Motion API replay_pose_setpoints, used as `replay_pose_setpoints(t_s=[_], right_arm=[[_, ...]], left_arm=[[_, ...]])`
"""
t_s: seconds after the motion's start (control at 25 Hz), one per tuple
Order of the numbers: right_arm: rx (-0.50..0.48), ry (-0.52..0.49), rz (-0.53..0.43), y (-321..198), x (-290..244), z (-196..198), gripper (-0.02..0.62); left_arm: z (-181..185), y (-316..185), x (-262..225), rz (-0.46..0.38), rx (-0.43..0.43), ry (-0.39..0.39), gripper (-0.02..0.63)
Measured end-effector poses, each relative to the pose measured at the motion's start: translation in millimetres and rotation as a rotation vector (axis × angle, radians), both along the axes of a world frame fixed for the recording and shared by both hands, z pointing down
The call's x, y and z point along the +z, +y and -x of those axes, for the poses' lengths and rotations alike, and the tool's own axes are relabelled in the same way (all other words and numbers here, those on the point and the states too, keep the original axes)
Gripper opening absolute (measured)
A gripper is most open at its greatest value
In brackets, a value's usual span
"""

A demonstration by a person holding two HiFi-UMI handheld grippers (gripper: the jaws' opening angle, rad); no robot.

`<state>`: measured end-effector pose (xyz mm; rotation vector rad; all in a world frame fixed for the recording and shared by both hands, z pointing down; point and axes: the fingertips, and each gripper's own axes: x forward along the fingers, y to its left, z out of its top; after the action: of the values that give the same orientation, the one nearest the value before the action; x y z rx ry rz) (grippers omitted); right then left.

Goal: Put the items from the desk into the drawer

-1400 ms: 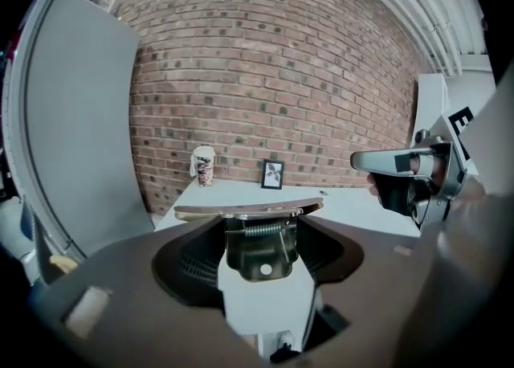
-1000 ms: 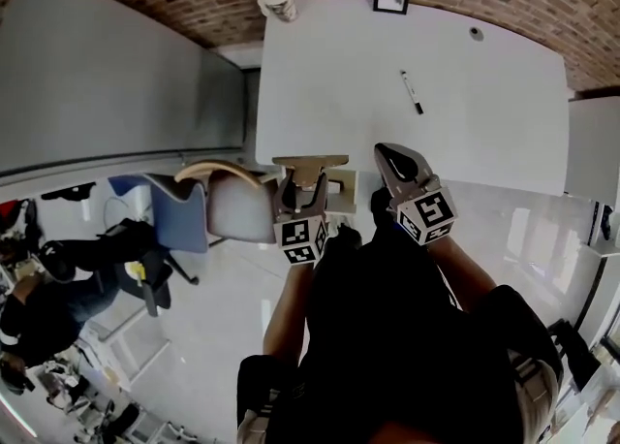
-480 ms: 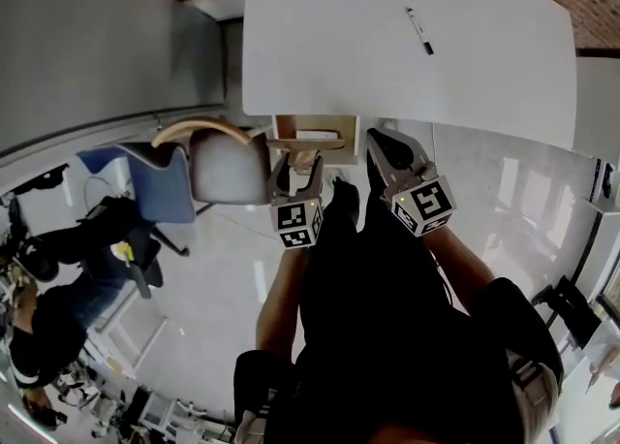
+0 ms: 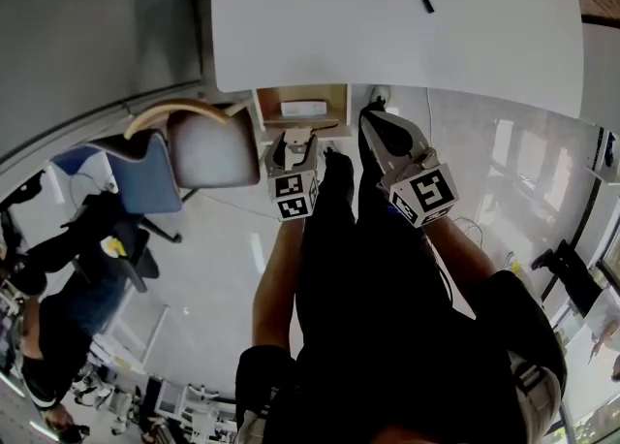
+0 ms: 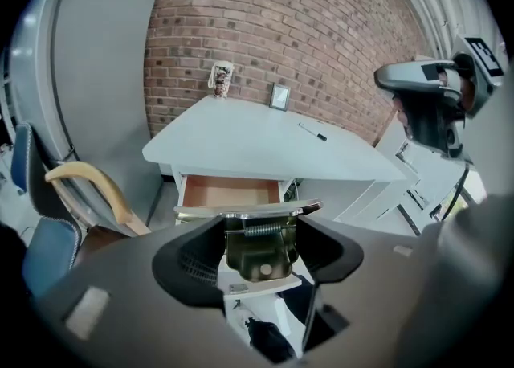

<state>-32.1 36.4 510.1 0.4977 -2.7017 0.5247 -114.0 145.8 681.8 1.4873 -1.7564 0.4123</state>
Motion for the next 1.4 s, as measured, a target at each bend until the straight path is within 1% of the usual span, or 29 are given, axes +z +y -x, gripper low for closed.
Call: replay_pose_setpoints(t_s=[0.24, 0.36, 0.6, 0.76, 0.96, 1.12, 1.24, 1.4], right_arm=[[0.0, 0.023, 0.031, 6, 24, -5, 0.003], [-0.015, 0.053, 0.043, 9, 37, -8, 0.003], [-0.028, 0.08, 0.077, 5, 69, -12, 0.003], [-0.033, 0.106, 0.1, 4, 84, -16, 0.003], [-0.029, 0.124, 0.118, 4, 100, -8, 0.003], [-0.028, 0.142, 0.142, 6, 112, -10, 0.003], [-0.027, 0.148, 0.152, 6, 117, -10, 0.003], [-0.023, 0.155, 0.16, 3, 122, -11, 0.003]], left_arm=[[4, 0, 56, 0.072, 0.008, 0.018, 0.295], [0, -1, 83, 0.105, 0.024, 0.025, 0.295], [-8, -1, 146, 0.171, 0.051, 0.032, 0.295], [-12, 9, 182, 0.238, 0.033, 0.089, 0.295], [9, 5, 205, 0.272, 0.042, 0.078, 0.295], [8, 1, 220, 0.299, 0.062, 0.089, 0.295], [8, 0, 234, 0.333, 0.07, 0.089, 0.295], [12, 5, 251, 0.382, 0.043, 0.104, 0.295]])
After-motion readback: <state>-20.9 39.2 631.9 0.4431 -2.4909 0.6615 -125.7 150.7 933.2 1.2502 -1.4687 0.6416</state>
